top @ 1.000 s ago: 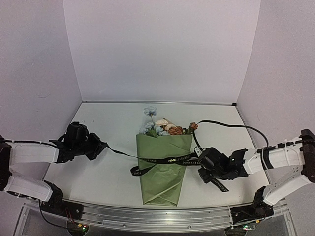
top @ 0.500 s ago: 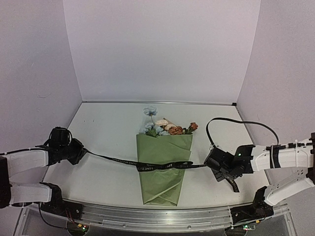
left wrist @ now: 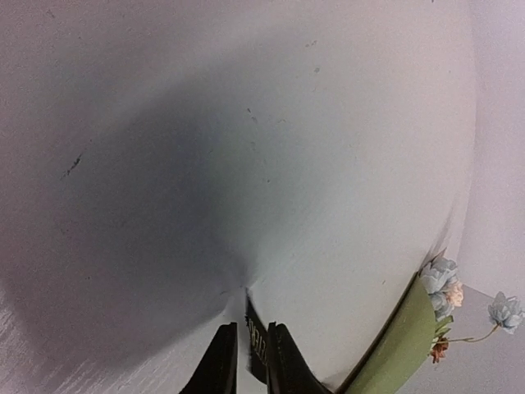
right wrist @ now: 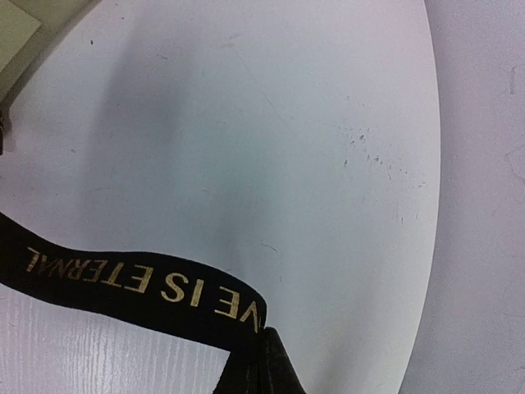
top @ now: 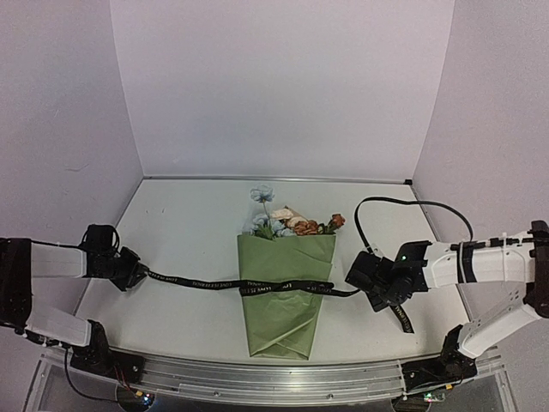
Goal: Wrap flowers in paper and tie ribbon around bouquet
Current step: Cross the ribbon over the folded bouquet, then tie the ribbon around the folded bouquet.
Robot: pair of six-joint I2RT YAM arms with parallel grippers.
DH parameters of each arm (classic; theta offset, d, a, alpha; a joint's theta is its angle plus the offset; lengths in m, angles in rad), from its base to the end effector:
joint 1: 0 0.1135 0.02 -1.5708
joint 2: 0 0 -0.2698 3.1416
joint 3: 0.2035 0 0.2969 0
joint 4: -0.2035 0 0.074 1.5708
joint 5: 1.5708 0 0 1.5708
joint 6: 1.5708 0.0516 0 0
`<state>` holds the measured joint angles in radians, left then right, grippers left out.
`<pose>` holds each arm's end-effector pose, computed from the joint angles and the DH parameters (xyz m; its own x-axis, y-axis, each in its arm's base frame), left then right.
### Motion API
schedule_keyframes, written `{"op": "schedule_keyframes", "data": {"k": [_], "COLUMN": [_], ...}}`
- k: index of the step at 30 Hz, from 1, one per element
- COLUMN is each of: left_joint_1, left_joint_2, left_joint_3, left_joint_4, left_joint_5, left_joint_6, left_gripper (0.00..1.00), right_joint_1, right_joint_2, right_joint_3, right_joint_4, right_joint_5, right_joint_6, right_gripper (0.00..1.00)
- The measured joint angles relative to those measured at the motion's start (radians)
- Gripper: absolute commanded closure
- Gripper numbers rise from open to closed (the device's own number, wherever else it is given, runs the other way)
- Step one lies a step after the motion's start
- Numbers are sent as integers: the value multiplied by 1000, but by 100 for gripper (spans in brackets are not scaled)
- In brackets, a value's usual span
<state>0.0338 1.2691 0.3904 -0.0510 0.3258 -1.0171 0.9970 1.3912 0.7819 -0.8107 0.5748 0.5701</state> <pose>0.2455 -0.0082 0.0871 -0.5567 -0.8251 -0.0963 -0.5975 0.4783 -0.6436 0.1659 0.2050 0.1458 -0.8083 -0.4161 -0.4166 -0.2664 0.8894 -0.3714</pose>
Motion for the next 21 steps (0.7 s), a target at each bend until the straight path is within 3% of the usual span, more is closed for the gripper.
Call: {"op": "schedule_keyframes", "data": {"k": [3,9,15,21], "left_joint_1": [0,-36,-398,-722], "left_joint_2": [-67,-289,-426,-187], "left_joint_3": [0,-6,-103,-101], "left_joint_4": [-53,-159,-100,100], "left_joint_5": [-10,-33,-123,-257], "left_joint_6": [-15,-72,-351,-599], "left_gripper": [37,27,25,22], "right_joint_1": [0,0,0,0], "right_joint_2": [10,10,-3,-28], "right_joint_3": [8,8,7,6], "right_joint_4": [1,3,7,9], "right_joint_5": [-30,-74,-94,-97], "right_joint_6": [-14,-26,-35,-46], "right_gripper": [100,100,100,100]}}
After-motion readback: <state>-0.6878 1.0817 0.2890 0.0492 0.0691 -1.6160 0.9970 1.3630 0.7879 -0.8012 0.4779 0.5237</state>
